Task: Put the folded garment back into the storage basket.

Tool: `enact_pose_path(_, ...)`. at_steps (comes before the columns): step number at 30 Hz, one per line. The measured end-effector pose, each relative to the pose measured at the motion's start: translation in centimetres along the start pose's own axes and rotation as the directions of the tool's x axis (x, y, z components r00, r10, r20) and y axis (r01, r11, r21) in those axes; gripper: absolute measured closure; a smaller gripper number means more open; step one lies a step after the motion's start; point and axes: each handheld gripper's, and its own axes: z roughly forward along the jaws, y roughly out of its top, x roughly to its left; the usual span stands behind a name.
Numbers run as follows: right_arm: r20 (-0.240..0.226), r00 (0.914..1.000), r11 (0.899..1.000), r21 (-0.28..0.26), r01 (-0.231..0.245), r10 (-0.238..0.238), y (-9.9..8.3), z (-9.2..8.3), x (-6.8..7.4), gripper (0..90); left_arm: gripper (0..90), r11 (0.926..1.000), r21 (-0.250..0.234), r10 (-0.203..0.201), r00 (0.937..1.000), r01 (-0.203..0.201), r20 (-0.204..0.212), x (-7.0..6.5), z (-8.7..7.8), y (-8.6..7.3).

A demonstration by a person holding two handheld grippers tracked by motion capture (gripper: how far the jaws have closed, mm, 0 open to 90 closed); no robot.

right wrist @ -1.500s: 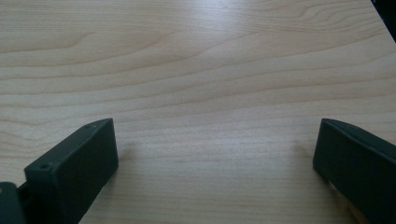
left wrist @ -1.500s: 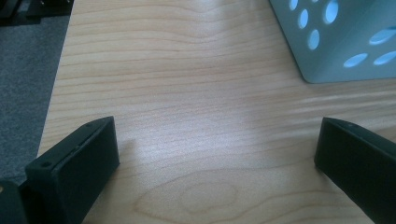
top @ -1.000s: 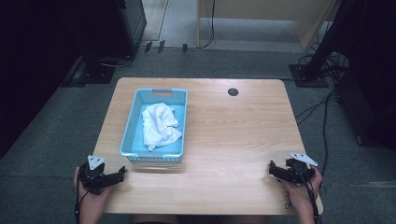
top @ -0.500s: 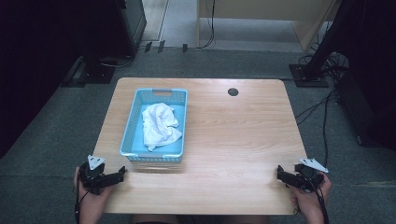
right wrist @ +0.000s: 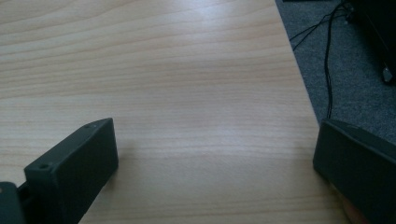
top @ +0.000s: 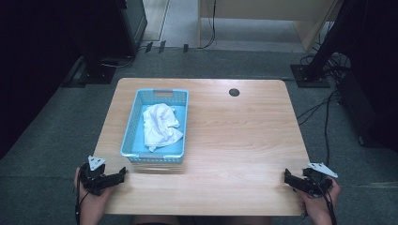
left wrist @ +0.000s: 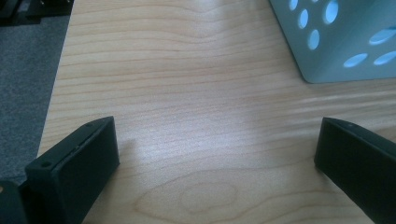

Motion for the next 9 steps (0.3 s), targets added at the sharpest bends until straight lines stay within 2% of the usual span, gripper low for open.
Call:
enact_pose_path(4,0.01,0.9999,1.0,-0.002,-0.007,0.007,-0.21,-0.21,-0.6,0.0,0.0,1.0,0.0,0.0,1.0,0.0,0.0,0.0,0.0,0.0)
enact_pose_path(9,0.011,0.9999,1.0,0.0,-0.007,0.007,-0.2,-0.23,-0.57,0.0,0.0,1.0,0.001,0.001,1.0,-0.001,-0.002,-0.09,0.02,0.03)
